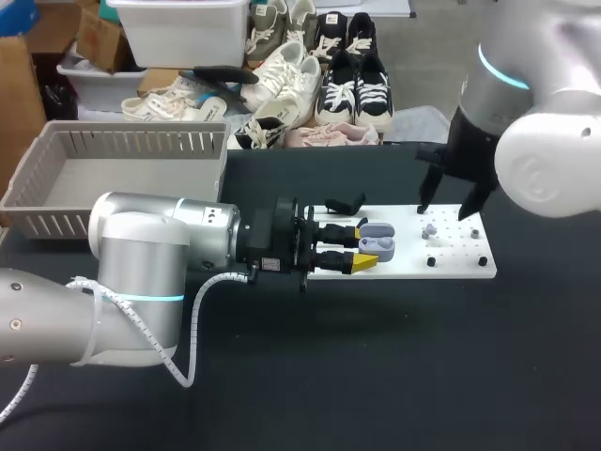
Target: Pick up each earbud case from the left stands, insert the matching earbuds, close the lid, and place the case in the box.
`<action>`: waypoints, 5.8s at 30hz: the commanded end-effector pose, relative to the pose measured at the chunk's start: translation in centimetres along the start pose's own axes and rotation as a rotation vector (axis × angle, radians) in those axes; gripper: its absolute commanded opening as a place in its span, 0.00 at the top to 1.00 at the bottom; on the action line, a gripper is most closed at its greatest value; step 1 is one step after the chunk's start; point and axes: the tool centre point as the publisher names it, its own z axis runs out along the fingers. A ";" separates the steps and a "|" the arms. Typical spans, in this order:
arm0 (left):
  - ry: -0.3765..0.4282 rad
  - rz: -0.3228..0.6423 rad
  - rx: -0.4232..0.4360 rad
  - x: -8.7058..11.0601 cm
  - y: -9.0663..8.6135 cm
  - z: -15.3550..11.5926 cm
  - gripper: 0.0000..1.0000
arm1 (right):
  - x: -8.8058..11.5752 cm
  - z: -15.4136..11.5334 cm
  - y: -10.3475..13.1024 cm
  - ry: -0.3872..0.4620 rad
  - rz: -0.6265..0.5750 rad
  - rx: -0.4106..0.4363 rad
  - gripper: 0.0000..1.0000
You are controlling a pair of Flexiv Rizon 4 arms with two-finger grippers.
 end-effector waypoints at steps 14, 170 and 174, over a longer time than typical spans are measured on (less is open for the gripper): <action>-0.002 0.000 0.001 0.1 0.1 0.0 1.00 | -0.6 3.9 -0.5 0.021 0.024 -0.014 0.53; -0.002 0.000 0.001 0.1 0.1 0.0 1.00 | 7.6 -11.3 5.0 0.129 -0.334 0.141 1.00; -0.002 0.000 0.001 0.1 0.1 0.0 1.00 | 7.6 -11.3 5.0 0.129 -0.334 0.141 1.00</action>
